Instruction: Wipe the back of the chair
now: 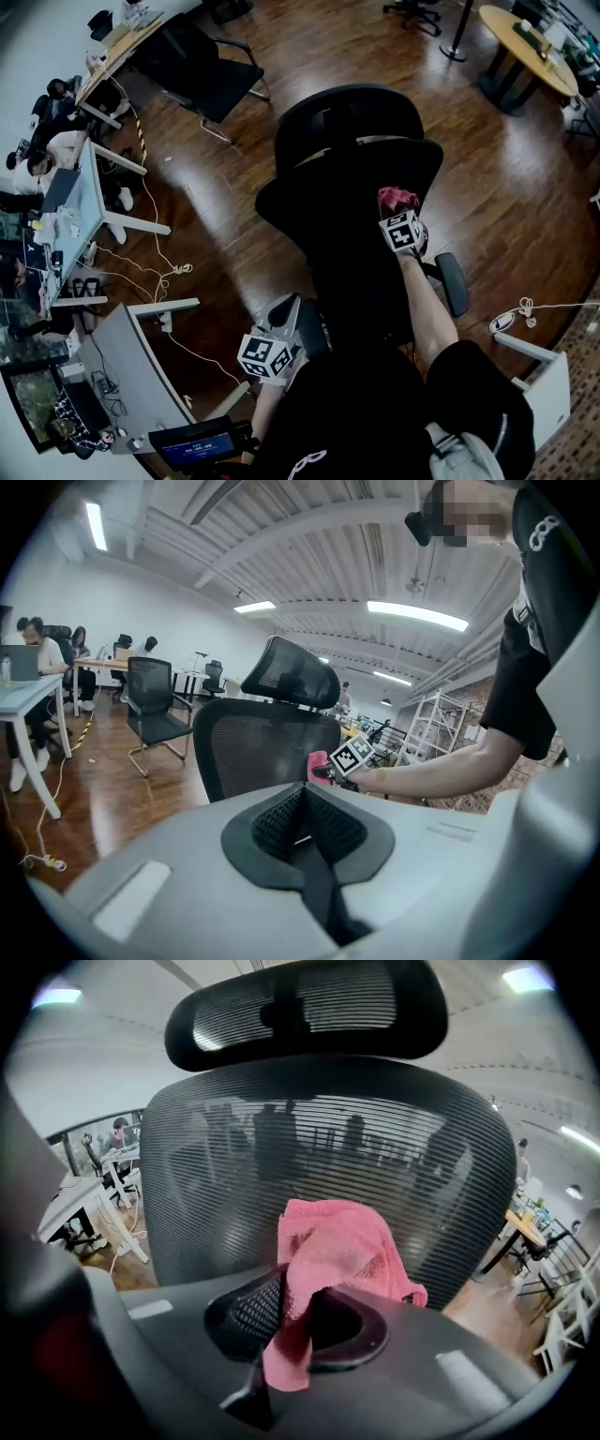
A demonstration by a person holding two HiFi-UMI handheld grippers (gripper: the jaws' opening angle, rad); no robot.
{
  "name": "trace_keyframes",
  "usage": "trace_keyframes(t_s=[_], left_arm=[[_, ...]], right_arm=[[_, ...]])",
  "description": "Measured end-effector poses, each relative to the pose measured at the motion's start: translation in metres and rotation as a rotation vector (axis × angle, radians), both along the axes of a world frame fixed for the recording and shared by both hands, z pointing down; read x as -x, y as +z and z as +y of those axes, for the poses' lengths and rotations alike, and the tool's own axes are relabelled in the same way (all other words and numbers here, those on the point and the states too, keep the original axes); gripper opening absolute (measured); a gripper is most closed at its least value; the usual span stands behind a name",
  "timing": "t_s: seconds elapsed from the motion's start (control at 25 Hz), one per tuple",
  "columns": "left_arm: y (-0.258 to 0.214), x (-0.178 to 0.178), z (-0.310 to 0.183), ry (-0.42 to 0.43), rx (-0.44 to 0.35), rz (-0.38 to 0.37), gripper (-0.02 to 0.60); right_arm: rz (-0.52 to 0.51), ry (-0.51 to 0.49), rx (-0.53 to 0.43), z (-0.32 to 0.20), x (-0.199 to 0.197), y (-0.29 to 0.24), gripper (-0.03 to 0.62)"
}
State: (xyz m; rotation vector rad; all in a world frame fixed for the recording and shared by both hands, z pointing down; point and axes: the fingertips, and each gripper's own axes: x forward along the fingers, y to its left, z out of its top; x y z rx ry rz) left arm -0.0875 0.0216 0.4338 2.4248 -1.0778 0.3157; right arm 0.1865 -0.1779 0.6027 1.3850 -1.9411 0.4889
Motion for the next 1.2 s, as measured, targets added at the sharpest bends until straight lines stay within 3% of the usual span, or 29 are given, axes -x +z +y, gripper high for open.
trace_keyframes(t_s=[0.44, 0.72, 0.92, 1.2], left_arm=[[0.003, 0.053, 0.006, -0.083, 0.007, -0.007, -0.012], [0.004, 0.07, 0.007, -0.098, 0.015, -0.015, -0.012], [0.006, 0.068, 0.009, -0.088, 0.019, -0.017, -0.012], [0.006, 0.041, 0.006, -0.034, 0.026, -0.015, -0.012]], right_arm=[[-0.089, -0.329, 0.036, 0.028, 0.222, 0.015, 0.048], [-0.116, -0.516, 0.099, 0.046, 0.309, 0.023, 0.048], [-0.111, -0.508, 0.108, 0.047, 0.298, 0.029, 0.048], [-0.085, -0.294, 0.108, 0.032, 0.174, 0.039, 0.048]])
